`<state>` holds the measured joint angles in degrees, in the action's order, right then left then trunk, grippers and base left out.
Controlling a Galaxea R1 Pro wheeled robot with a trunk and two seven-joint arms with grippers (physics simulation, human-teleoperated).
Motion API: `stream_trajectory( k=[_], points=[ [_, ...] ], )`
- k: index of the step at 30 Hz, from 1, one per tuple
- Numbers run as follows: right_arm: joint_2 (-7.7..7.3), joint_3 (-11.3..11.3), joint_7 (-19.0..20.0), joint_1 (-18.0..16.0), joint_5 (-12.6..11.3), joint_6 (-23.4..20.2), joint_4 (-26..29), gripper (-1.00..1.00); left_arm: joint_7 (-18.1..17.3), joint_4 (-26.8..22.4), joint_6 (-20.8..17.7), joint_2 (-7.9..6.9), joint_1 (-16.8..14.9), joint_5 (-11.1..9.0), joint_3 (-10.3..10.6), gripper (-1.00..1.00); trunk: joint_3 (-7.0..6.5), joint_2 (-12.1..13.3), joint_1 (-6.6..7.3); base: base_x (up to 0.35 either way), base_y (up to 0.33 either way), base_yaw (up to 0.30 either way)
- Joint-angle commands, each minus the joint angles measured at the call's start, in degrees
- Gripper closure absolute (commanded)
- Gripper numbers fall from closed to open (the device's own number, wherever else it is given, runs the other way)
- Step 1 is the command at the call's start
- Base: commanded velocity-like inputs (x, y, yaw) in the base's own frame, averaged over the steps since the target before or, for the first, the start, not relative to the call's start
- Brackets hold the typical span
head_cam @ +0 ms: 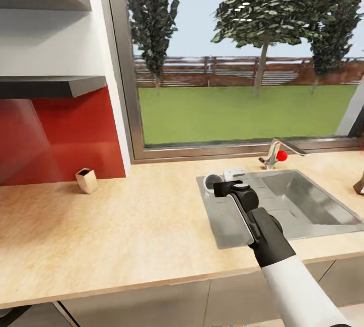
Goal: Set up a coffee station on the kitchen countertop: keep the coffee maker on the countertop, move the bottle of coffee from the kitchen shelf to the counter next to the coffee maker, place a paper coffee filter on top of the coffee maker, put the saucer next to the coffee maker with the coffee cup on the saucer, and place the electric kettle next to the coffee maker.
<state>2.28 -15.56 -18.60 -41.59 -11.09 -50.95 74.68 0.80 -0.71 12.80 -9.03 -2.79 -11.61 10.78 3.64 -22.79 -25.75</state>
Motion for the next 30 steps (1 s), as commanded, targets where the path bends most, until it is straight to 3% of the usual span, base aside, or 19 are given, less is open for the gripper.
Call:
stream_trajectory(
  k=[1, 30],
  points=[
    [-0.02, -0.08, -0.54, -0.07, -0.6, -0.12, 0.0, 1.0, 0.08, 0.01, 0.19, -0.01, -0.02, -0.49, 0.47, -1.0, 0.13, -0.13, -0.04, 0.01, -0.273, -0.266],
    [-0.15, 0.01, -0.52, -0.07, -0.52, -0.12, -0.06, 1.0, 0.08, 0.1, 0.3, -0.08, -0.02, -0.61, 0.4, -1.0, 0.13, -0.13, -0.04, -0.024, -0.273, -0.266]
  ],
)
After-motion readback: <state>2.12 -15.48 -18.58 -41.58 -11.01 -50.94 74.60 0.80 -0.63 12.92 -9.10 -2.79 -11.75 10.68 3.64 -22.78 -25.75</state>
